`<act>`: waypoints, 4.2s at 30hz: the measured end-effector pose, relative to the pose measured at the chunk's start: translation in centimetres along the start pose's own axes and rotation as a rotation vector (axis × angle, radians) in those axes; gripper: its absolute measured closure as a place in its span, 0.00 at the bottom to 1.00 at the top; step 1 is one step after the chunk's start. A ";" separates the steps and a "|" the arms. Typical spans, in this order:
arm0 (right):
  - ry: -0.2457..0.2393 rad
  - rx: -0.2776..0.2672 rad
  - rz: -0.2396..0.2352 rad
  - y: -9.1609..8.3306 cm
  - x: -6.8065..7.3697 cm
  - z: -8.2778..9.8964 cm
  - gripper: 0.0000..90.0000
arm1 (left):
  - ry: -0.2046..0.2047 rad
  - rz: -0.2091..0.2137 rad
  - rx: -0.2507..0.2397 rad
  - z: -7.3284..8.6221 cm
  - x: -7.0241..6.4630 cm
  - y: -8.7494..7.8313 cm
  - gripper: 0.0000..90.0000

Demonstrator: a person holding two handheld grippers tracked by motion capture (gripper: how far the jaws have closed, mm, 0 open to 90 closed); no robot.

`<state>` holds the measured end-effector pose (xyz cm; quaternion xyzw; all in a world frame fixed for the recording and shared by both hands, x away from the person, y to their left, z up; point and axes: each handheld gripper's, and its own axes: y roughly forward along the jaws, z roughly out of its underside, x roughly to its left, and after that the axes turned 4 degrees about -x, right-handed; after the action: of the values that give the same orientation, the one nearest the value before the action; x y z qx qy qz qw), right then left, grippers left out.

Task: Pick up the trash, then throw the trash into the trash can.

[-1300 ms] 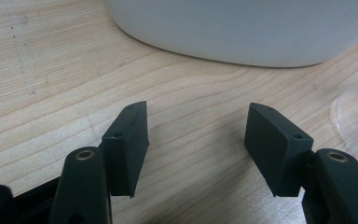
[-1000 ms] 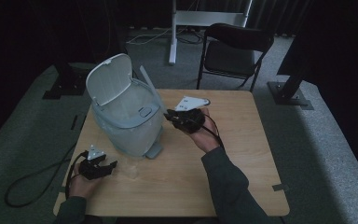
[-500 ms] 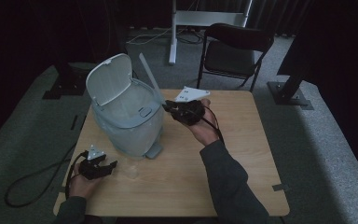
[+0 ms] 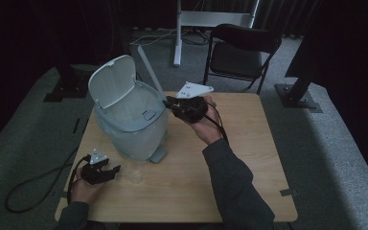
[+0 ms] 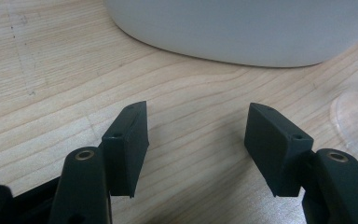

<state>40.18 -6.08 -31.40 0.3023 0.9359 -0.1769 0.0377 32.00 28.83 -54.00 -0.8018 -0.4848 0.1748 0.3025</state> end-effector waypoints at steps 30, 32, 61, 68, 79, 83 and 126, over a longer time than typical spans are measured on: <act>0.026 -0.041 -0.033 2.5 0.4 -2.4 0.88 | 0.003 0.001 0.002 0.0 0.0 0.0 0.44; 0.021 -0.041 -0.036 2.7 0.5 -2.5 0.87 | 0.003 0.002 0.001 0.0 0.0 0.0 0.44; 0.052 -0.035 -0.014 5.3 0.2 -3.2 0.87 | 0.002 0.003 -0.001 0.0 0.0 0.0 0.44; 0.052 -0.029 -0.014 5.9 0.3 -3.2 0.87 | 0.002 0.003 -0.001 0.0 0.0 0.0 0.44; 0.059 0.020 -0.017 6.0 0.0 -2.9 0.66 | 0.001 0.004 -0.001 0.0 0.0 0.0 0.44; 0.062 0.023 -0.010 5.1 -0.3 -2.4 0.66 | 0.001 0.004 -0.001 0.0 0.0 0.0 0.44; 0.090 0.037 -0.017 -0.5 1.3 5.0 0.64 | -0.001 0.002 -0.002 0.0 0.0 0.0 0.44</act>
<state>38.67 -7.54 -36.13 0.3026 0.9358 -0.1807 -0.0113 31.99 28.83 -54.03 -0.8025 -0.4845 0.1747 0.3013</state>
